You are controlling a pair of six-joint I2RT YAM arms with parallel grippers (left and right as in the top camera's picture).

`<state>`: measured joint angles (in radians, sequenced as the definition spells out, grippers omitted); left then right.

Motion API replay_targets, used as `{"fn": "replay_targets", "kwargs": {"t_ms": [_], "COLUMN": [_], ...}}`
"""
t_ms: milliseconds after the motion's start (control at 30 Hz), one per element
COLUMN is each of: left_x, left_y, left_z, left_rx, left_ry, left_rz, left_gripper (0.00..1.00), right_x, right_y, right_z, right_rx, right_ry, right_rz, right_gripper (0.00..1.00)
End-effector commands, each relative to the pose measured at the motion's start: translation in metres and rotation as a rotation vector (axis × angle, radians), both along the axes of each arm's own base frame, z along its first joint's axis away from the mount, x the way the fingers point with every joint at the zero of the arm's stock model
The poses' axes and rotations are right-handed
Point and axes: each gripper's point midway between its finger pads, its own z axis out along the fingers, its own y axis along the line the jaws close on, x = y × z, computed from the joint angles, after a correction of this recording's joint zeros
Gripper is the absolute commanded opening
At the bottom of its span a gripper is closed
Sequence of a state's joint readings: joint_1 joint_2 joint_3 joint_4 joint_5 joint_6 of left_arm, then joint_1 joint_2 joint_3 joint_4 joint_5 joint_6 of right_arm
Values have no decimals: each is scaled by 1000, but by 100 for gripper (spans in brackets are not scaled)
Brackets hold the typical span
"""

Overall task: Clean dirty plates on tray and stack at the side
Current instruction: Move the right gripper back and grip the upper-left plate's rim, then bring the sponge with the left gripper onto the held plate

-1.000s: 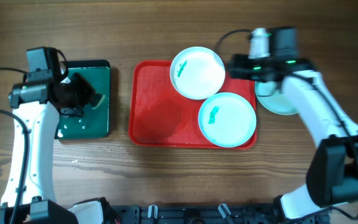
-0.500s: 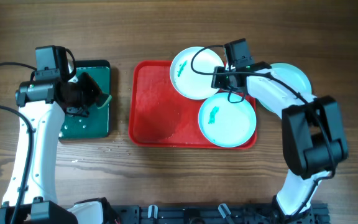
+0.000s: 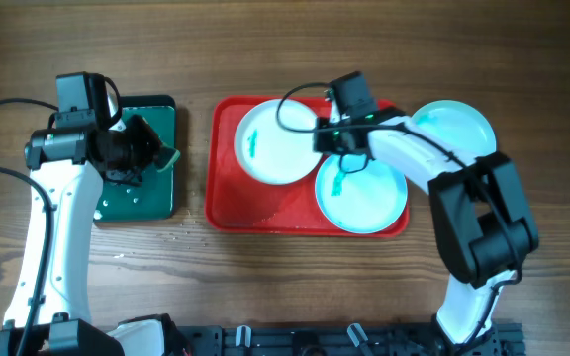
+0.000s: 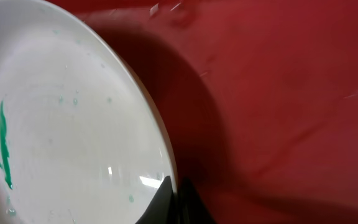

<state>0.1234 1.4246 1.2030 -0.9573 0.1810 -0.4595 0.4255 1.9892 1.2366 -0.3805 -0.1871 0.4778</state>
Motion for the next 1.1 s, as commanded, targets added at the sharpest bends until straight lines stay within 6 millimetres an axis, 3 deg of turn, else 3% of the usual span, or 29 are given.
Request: {"fn": "replay_targets", "kwargs": {"t_ms": [0,267,567,700,933,1067], "left_x": [-1,-1,-5,0,4,3], "left_y": [-19,-60,-135,-156,-158,-136], "left_z": [6,-7,-59,-87,-134,-154], "left_rx": [-62,-97,-101,-101,-105,25], "left_ry": [-35,1,129,161,251,303], "left_rz": [-105,-265,-484,-527,-509,-475], "left_gripper": [4,4,4,4,4,4], "right_x": [-23,-47,-59,-62,-62,-62], "right_y": [23,30,45,44,44,43], "right_z": [-10,-17,-17,-18,-18,-18], "right_rx": [-1,-73,-63,-70,-73,-78], "right_ry": [46,88,96,107,107,105], "right_rz": [75,116,164,168,166,165], "right_gripper": [4,4,4,4,4,4]}}
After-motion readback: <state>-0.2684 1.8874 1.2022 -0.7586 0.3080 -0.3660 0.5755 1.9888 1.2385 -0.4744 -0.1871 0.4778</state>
